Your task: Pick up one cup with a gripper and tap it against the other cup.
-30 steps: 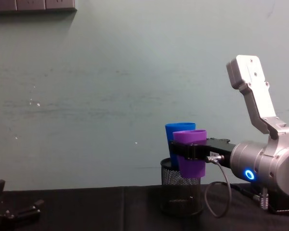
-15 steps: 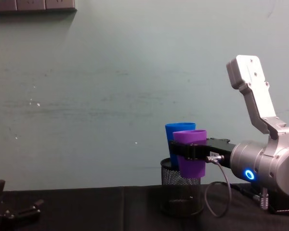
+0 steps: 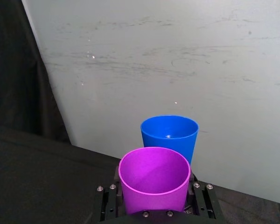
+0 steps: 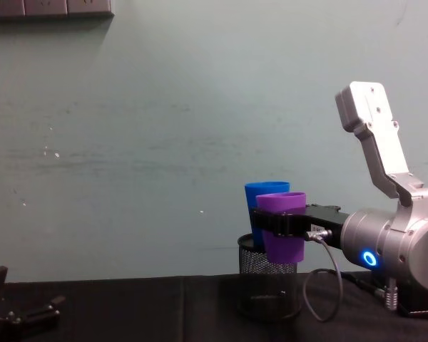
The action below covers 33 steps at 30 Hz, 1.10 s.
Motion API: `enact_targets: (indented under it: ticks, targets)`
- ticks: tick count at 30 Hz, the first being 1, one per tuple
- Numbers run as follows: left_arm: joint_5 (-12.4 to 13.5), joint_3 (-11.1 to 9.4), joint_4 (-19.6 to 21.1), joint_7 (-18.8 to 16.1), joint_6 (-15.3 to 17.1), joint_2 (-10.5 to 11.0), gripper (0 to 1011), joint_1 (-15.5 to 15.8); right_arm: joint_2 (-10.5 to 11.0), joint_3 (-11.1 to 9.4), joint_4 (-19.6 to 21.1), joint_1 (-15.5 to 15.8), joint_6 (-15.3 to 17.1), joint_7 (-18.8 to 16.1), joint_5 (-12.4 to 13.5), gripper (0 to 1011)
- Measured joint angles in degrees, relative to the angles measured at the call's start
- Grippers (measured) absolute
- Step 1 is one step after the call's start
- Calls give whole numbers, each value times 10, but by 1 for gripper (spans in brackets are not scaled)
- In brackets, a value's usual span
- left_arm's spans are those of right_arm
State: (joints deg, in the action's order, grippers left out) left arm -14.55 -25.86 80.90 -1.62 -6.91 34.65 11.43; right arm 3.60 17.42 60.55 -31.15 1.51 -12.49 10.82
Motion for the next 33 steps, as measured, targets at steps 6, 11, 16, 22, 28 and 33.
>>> enact_targets:
  ticks: [6,11,16,22,28,33]
  targets:
    - [0,0,0,0,0,0,1000,0,0,0,0,0,0,0,0,731]
    - [0,0,0,0,0,0,1000,0,0,0,0,0,0,0,0,731]
    - [0,0,0,0,0,0,1000,0,0,0,0,0,0,0,0,731]
    - [0,0,0,0,0,0,1000,0,0,0,0,0,0,0,0,731]
    - [0,0,0,0,0,0,1000,0,0,0,0,0,0,0,0,731]
    - [0,0,0,0,0,0,1000,0,0,0,0,0,0,0,0,731]
